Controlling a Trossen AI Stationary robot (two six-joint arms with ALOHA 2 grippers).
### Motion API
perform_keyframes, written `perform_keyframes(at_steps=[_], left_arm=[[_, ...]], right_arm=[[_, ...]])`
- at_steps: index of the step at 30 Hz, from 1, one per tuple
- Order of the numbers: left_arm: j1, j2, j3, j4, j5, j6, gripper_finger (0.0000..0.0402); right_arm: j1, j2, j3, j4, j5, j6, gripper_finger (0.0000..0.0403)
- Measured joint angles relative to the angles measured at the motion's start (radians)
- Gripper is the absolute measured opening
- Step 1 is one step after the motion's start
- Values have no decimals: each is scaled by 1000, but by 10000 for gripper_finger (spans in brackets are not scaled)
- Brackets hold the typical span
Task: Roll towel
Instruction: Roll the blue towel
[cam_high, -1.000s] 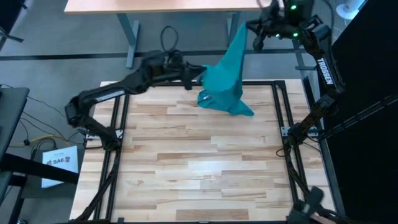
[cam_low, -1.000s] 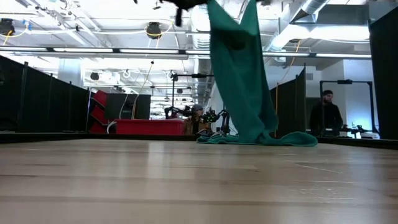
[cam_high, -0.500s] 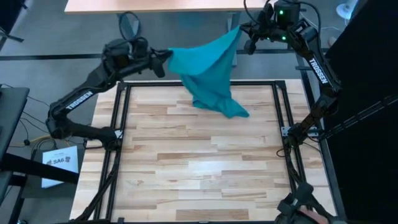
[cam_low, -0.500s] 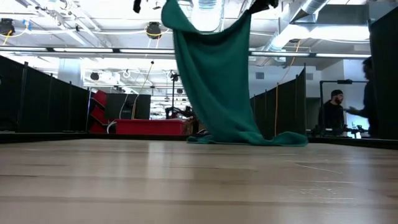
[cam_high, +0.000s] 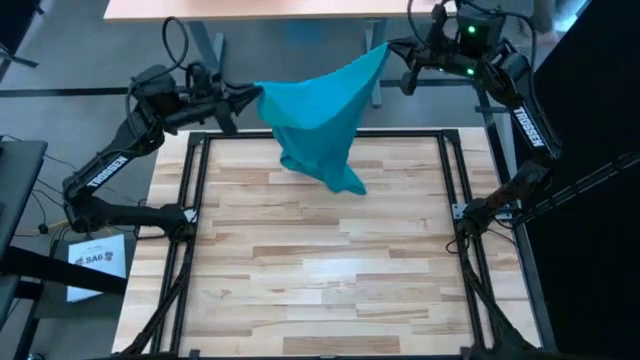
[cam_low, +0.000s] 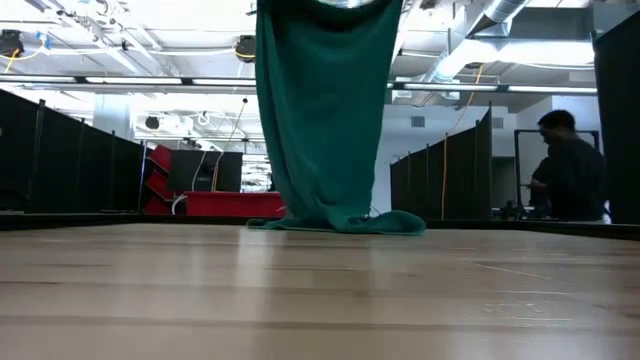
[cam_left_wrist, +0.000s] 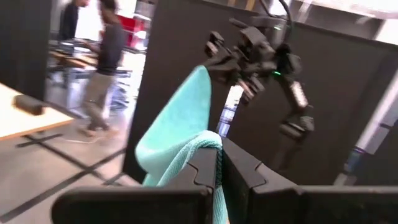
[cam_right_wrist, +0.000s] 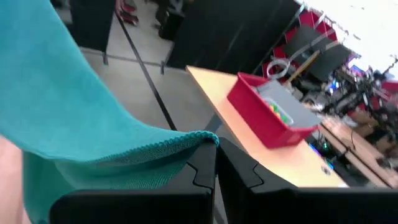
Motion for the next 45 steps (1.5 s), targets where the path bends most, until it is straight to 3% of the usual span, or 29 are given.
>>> perform_keyframes(at_steps=[13, 26, 29, 33, 45], left_arm=[[-155, -88, 0, -83, 80, 31, 0], [-318, -173, -4, -423, 6, 81, 0], [-369, -181, -53, -424, 1, 75, 0], [-468, -196, -134, -296, -4, 22, 0], [-932, -154, -151, -163, -382, -98, 0]], right_arm=[[225, -47, 1, -136, 0, 148, 0], [492, -45, -29, -245, 43, 379, 0], [573, -45, -76, -250, 61, 425, 0], [706, -44, -136, -250, 117, 448, 0], [1080, -54, -155, -247, 307, 616, 0]])
